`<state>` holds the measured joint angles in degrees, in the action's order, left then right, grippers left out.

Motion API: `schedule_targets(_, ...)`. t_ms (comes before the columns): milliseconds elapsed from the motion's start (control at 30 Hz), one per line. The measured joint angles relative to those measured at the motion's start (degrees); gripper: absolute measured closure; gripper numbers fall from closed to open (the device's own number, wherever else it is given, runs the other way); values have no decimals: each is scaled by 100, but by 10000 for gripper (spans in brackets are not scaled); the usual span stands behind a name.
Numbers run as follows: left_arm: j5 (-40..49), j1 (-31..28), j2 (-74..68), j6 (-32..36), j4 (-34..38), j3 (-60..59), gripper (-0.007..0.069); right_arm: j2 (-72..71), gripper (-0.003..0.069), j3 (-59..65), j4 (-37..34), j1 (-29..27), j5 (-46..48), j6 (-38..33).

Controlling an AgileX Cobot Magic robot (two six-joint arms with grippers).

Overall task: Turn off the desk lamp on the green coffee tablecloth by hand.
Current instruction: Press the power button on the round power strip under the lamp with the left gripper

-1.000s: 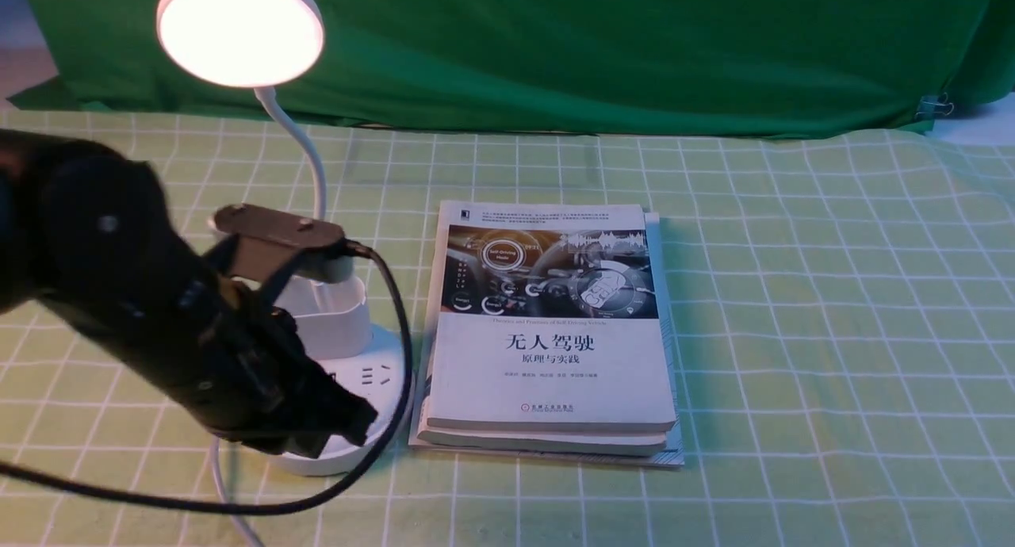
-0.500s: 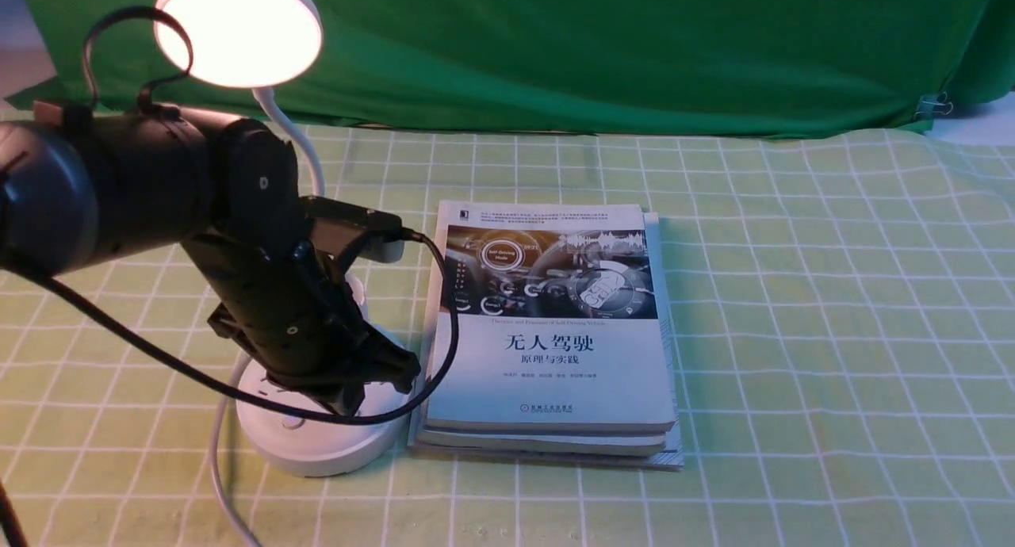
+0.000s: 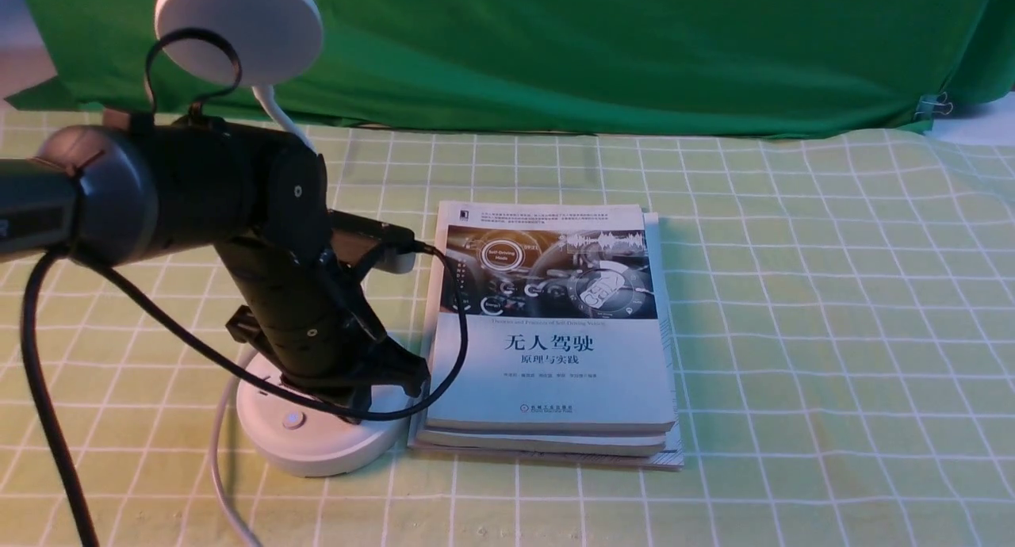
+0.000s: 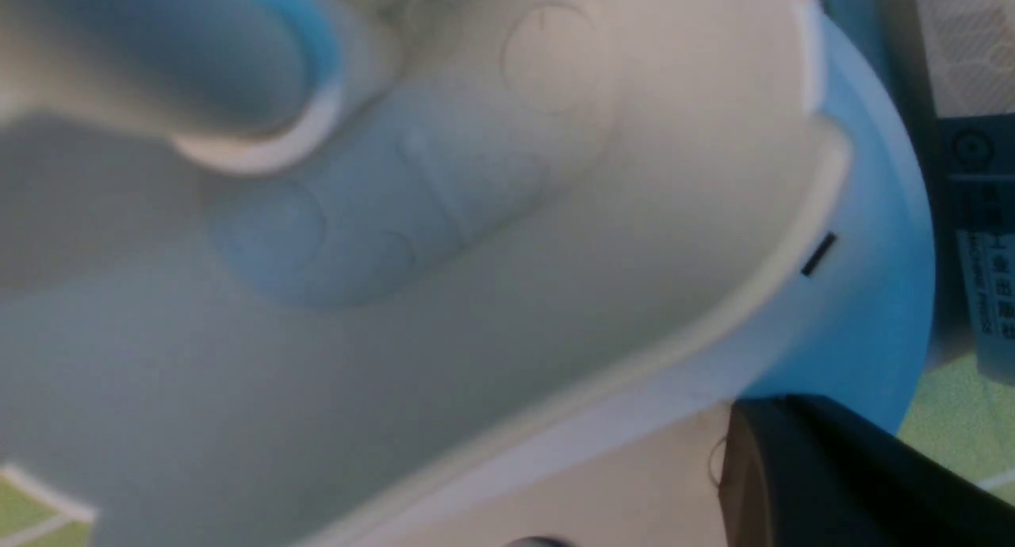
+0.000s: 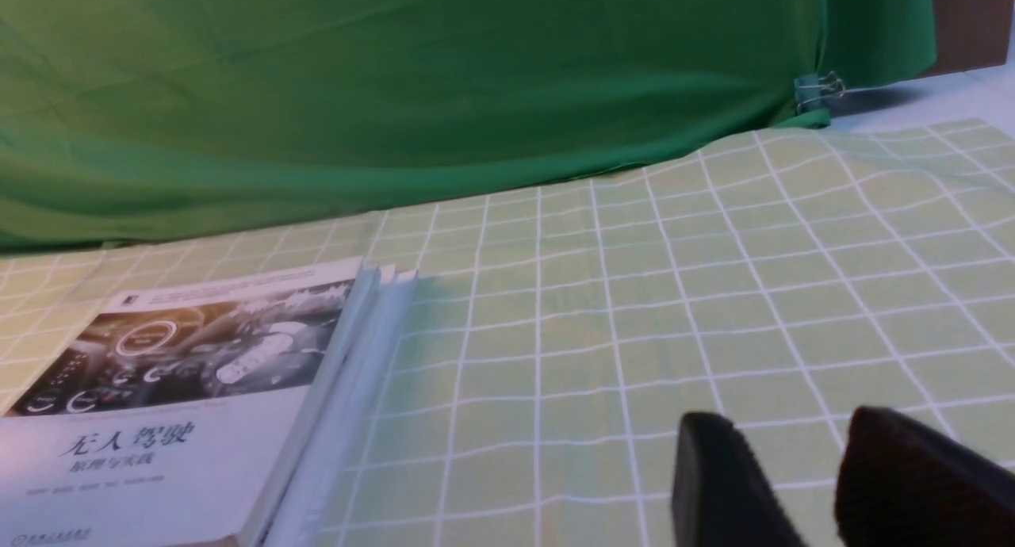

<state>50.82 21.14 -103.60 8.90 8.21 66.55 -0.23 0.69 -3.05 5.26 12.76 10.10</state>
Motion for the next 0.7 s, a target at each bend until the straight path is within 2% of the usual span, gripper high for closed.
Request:
schedule_targets(400,78,0,487,-191,-62,-17,623,0,421,0,0,0,0,0)
schedule_targets(700,42,0,72,-238,-62,-17,623,0,421,0,0,0,0,0)
